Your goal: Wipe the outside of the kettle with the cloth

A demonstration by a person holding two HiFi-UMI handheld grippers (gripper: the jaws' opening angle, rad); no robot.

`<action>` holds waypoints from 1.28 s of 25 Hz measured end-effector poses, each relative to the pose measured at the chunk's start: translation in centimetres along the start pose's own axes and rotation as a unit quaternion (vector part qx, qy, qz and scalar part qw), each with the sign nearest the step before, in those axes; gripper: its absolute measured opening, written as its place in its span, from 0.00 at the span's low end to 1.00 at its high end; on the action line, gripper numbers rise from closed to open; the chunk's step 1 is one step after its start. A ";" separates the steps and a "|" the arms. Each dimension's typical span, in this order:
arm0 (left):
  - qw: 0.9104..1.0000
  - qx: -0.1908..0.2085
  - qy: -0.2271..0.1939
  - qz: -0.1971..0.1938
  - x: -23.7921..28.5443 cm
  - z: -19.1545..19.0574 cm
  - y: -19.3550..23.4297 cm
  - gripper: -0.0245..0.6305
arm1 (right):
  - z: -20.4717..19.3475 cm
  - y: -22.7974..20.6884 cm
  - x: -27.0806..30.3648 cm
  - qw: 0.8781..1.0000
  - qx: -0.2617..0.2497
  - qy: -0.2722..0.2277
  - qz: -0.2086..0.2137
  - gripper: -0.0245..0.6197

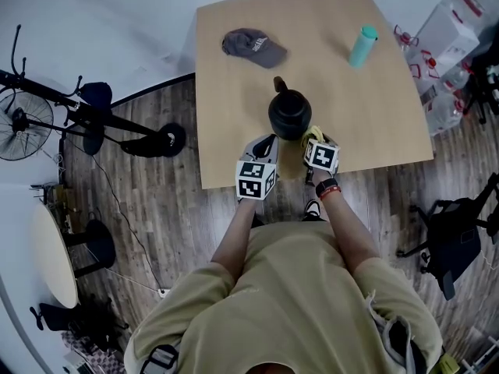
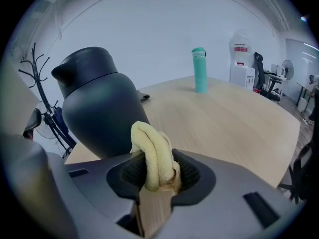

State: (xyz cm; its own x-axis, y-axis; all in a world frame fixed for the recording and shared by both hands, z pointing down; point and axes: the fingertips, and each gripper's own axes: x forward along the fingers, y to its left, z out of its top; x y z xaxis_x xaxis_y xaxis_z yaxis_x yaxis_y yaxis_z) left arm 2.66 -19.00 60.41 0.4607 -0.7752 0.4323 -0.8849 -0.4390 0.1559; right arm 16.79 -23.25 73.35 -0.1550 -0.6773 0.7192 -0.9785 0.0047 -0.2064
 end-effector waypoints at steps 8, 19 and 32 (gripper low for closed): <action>1.000 0.007 -0.002 0.027 0.0 -0.1 -1.0 0.07 | 3.5 -2.1 0.5 0.999 -0.007 -0.029 0.011 0.24; 0.995 -0.013 -0.079 0.056 -2.8 7.4 0.1 0.07 | 13.6 0.7 -8.7 0.978 -0.038 -0.185 0.092 0.24; 0.980 0.035 -0.172 0.092 -7.1 15.2 -2.8 0.07 | 18.8 3.2 -21.4 0.939 -0.126 -0.294 0.126 0.23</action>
State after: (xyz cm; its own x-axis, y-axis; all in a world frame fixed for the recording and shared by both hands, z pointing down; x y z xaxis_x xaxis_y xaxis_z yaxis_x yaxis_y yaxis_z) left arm 2.92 -19.15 43.39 0.2996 -0.9465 0.1197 -0.9541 -0.2973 0.0374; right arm 19.57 -22.58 44.88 -0.3569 -0.9199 0.1625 -0.9333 0.3436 -0.1047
